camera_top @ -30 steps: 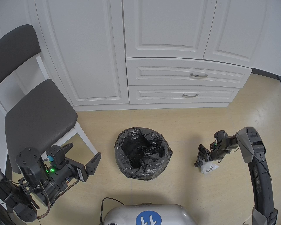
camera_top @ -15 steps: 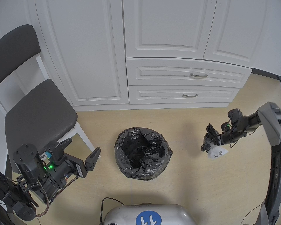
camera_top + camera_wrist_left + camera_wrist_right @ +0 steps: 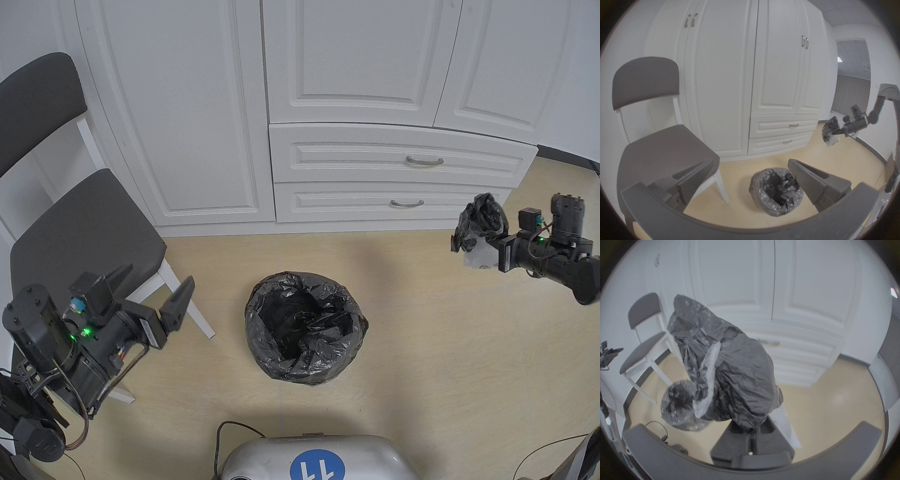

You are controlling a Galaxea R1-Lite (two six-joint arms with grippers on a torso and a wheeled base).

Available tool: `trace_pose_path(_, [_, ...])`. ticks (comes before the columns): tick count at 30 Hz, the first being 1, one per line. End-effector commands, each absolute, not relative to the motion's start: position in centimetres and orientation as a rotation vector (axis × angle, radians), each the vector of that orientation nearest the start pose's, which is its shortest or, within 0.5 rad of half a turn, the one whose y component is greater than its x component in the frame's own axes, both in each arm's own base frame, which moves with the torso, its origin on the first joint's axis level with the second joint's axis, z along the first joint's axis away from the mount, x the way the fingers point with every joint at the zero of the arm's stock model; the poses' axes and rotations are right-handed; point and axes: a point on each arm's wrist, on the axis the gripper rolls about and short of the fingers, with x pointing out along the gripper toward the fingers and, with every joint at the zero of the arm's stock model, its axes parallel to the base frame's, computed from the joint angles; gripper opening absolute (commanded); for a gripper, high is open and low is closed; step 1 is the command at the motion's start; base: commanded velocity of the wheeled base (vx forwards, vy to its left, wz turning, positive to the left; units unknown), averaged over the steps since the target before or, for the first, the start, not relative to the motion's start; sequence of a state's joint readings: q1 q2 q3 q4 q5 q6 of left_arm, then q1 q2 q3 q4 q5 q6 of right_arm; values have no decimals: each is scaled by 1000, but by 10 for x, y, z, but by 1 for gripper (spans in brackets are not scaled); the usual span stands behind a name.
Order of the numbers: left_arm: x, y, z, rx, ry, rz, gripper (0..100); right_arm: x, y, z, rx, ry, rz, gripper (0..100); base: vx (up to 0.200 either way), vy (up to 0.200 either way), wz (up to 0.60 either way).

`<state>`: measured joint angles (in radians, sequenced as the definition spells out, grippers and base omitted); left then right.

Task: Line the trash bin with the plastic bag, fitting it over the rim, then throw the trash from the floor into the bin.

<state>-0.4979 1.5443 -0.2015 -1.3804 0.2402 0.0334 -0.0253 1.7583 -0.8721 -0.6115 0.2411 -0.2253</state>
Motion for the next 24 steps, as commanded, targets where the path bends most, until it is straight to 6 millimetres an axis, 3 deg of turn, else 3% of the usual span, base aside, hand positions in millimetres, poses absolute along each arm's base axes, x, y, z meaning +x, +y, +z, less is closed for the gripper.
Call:
trace_pose_path(1, [182,-76,185,-9,-198,-173,100,256,20,215,-194,38,306,0,0,0,0])
trace_pose_path(2, [182,-63,198,28,-256,-104,100,248,43,214,-157,-25,395,0,0,0,0])
trace_pose_path(5, [177,-47,212,98,-324,-11,100,240,78,205,-123,-72,526,0,0,0,0])
trace_pose_path(10, [165,-39,224,118,-387,17,100,233,125,183,-81,-88,673,0,0,0,0])
trace_pose_path(13, [163,-38,229,114,-409,21,100,235,161,164,31,-70,758,0,0,0,0])
trace_pose_path(17, [165,-32,233,116,-423,59,100,253,199,131,108,-112,772,0,0,0,0])
trace_pose_path(19, [167,-25,234,124,-425,100,100,270,215,99,96,-56,762,0,0,0,0])
trace_pose_path(24, [169,-13,241,133,-449,172,100,295,237,54,147,39,751,0,0,0,0])
